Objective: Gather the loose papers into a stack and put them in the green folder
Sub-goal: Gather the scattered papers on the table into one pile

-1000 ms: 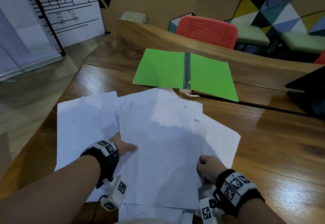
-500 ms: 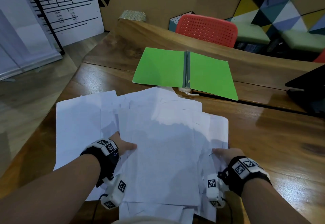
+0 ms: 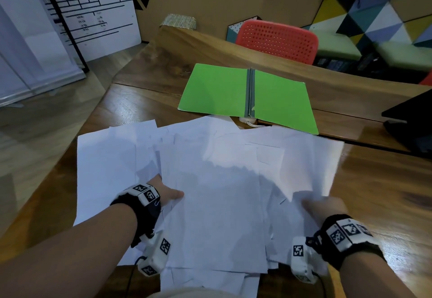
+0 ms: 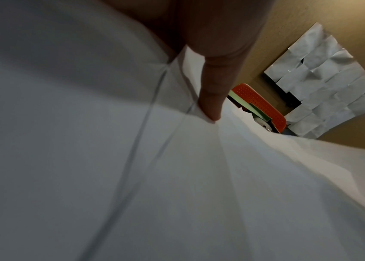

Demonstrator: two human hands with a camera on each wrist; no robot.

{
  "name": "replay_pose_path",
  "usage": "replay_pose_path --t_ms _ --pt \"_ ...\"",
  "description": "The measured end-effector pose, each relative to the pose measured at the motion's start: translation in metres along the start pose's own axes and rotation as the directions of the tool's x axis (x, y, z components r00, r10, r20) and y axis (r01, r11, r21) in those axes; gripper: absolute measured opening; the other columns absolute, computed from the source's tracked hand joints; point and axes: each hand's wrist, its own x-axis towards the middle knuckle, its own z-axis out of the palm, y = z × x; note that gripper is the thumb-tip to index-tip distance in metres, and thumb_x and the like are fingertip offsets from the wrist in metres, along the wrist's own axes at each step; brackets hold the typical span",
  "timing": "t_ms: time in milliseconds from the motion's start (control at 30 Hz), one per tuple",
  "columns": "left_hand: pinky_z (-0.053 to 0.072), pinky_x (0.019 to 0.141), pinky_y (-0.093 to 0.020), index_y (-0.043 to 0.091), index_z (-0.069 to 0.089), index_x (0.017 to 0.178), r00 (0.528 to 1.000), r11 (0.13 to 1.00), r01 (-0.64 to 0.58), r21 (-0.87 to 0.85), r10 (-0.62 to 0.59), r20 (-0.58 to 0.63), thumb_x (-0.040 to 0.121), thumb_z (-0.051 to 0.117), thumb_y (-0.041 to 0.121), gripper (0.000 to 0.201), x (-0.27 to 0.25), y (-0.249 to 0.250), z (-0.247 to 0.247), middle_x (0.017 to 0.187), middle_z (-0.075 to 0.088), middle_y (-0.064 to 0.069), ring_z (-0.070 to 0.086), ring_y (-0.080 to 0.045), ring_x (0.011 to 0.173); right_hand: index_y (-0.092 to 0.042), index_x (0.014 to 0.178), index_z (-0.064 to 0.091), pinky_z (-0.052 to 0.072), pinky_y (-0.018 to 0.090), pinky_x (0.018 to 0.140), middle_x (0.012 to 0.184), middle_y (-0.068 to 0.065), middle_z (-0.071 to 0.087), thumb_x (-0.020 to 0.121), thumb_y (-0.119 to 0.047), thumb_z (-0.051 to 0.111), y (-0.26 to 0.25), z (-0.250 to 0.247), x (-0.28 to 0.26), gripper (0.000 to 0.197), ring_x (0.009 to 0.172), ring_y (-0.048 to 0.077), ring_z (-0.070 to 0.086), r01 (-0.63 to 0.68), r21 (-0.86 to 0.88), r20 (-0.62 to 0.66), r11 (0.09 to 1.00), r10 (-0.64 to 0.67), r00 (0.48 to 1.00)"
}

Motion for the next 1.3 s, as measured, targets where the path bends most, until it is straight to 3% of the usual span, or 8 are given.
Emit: replay_pose_path --t_ms 267,400,500,667,900,1033,1167,1300 --pt "0.043 0.092 -0.034 0.006 0.044 0.129 1.0 1.0 -0.01 -0.014 0.01 -0.01 0.072 0.076 0.024 0.067 -0.006 0.003 -0.001 0.129 0.056 -0.013 0.055 -0.032 0.114 0.001 0.118 0.057 0.046 0.035 0.075 0.107 0.021 0.061 0.081 -0.018 0.067 -0.026 -0.093 -0.014 0.042 0.102 0.032 0.061 0.302 0.351 -0.338 0.886 -0.181 0.924" --pt "0.045 0.084 -0.029 0.011 0.048 0.126 0.997 0.996 -0.068 -0.064 0.064 -0.049 0.075 0.069 0.018 0.055 -0.02 0.003 0.003 0.122 0.062 -0.011 0.056 -0.025 0.095 -0.007 0.084 0.057 0.046 0.017 0.047 0.086 0.007 0.057 0.08 -0.032 0.069 -0.044 -0.103 -0.041 0.027 0.089 0.024 0.06 0.348 0.479 -0.392 0.806 -0.159 0.906" --pt "0.046 0.088 -0.03 0.008 0.043 0.132 0.997 0.997 -0.066 -0.051 0.063 -0.053 0.077 0.069 0.018 0.062 -0.026 0.006 0.002 0.125 0.06 -0.012 0.057 -0.027 0.102 -0.002 0.097 0.06 0.043 0.024 0.048 0.082 0.011 0.058 0.079 -0.03 0.07 -0.053 -0.09 -0.049 0.035 0.06 0.018 0.057 0.332 0.5 -0.351 0.8 -0.163 0.922" --pt "0.043 0.096 -0.035 0.005 0.042 0.132 1.0 1.0 -0.005 0.005 0.004 0.016 0.071 0.078 0.026 0.074 -0.013 0.006 -0.003 0.133 0.054 -0.014 0.053 -0.033 0.119 0.006 0.109 0.06 0.045 0.03 0.076 0.091 0.013 0.061 0.077 -0.023 0.073 -0.044 -0.04 -0.045 0.045 0.083 0.026 0.059 0.205 0.491 -0.205 0.846 -0.116 0.972" --pt "0.046 0.092 -0.032 0.015 0.041 0.134 1.0 0.998 -0.015 0.06 0.014 0.016 0.066 0.073 0.039 0.079 -0.011 -0.001 -0.004 0.128 0.058 -0.008 0.058 -0.029 0.109 0.007 0.096 0.059 0.043 0.026 0.043 0.071 0.015 0.058 0.074 -0.03 0.075 -0.028 -0.017 -0.033 0.046 0.054 0.025 0.052 0.075 0.551 -0.065 0.831 -0.047 0.997" --pt "0.042 0.097 -0.033 0.013 0.039 0.137 0.996 0.997 -0.07 -0.017 0.071 0.059 0.068 0.075 0.046 0.084 -0.015 0.0 -0.004 0.133 0.055 -0.008 0.054 -0.029 0.119 0.004 0.11 0.059 0.052 0.037 0.083 0.097 0.015 0.065 0.075 -0.009 0.072 -0.019 0.016 -0.035 0.04 0.092 0.031 0.064 0.182 0.381 -0.044 0.907 -0.178 0.983" --pt "0.031 0.113 -0.045 0.022 0.029 0.145 0.979 0.985 -0.159 -0.067 0.166 0.115 0.021 0.054 0.094 0.145 0.004 -0.012 -0.001 0.147 0.043 -0.002 0.043 -0.026 0.133 -0.007 0.112 0.047 0.046 0.034 0.087 0.114 0.011 0.058 0.082 -0.024 0.065 -0.002 0.057 -0.053 0.039 0.099 0.028 0.056 0.112 0.201 0.137 0.973 -0.141 0.98" --pt "0.039 0.105 -0.037 0.014 0.034 0.14 0.966 0.971 -0.166 -0.175 0.195 0.168 0.036 0.081 0.061 0.124 -0.02 -0.005 0.006 0.137 0.053 -0.005 0.051 -0.026 0.124 -0.008 0.147 0.021 0.035 0.037 0.107 0.152 0.012 0.022 0.086 -0.028 0.06 0.0 0.081 -0.079 0.074 0.137 0.03 0.033 0.232 0.017 0.239 0.973 -0.229 0.943"
